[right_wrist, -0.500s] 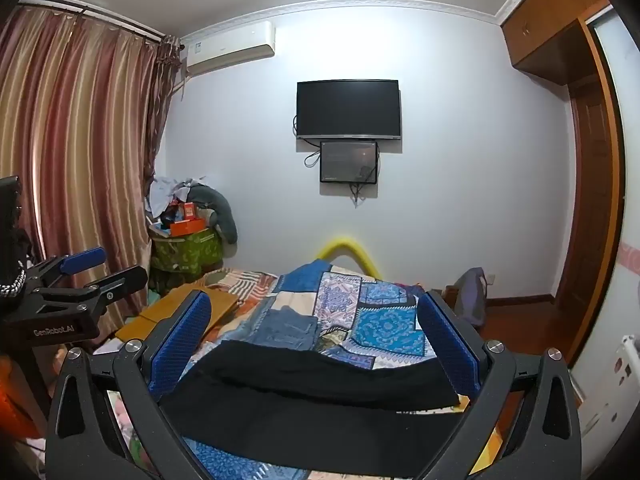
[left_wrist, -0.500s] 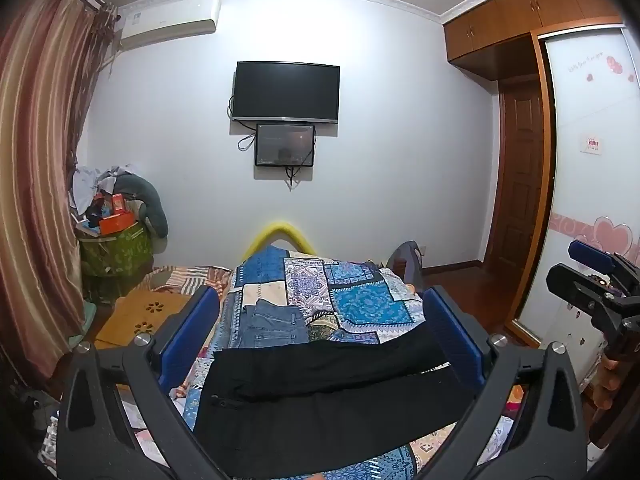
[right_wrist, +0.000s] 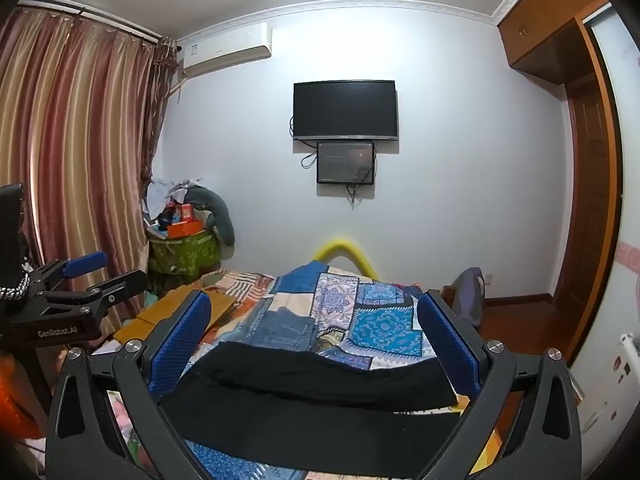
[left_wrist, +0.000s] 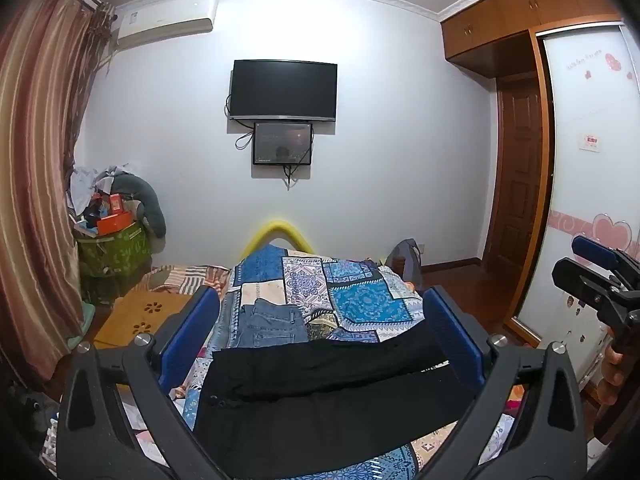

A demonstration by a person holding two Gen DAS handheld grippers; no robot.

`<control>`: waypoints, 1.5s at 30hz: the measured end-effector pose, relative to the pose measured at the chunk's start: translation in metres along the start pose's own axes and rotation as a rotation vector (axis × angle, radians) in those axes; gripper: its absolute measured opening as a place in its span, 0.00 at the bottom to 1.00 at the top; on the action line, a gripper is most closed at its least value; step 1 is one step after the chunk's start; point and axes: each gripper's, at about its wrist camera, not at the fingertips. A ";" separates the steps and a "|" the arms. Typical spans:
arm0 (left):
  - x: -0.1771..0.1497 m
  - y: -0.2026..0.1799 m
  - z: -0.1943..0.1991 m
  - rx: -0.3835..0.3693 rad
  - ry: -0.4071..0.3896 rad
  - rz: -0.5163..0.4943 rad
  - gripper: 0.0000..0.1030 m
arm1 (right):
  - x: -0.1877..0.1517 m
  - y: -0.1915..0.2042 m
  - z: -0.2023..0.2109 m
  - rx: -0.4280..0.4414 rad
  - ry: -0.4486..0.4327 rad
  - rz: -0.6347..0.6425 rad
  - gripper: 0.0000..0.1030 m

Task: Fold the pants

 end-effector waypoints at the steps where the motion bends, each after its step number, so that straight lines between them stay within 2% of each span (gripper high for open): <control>1: 0.000 0.000 0.000 -0.002 -0.002 0.000 1.00 | 0.000 0.000 0.001 0.000 -0.001 0.001 1.00; 45: 0.002 -0.001 0.006 0.001 -0.028 0.009 1.00 | 0.009 0.005 0.002 0.000 -0.011 0.006 1.00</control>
Point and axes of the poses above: each gripper's, at about its wrist camera, not at the fingertips, and z roughly against the way its jaws point, y to its left, x to its top, and after that the axes turned 10 degrees about z, right-handed
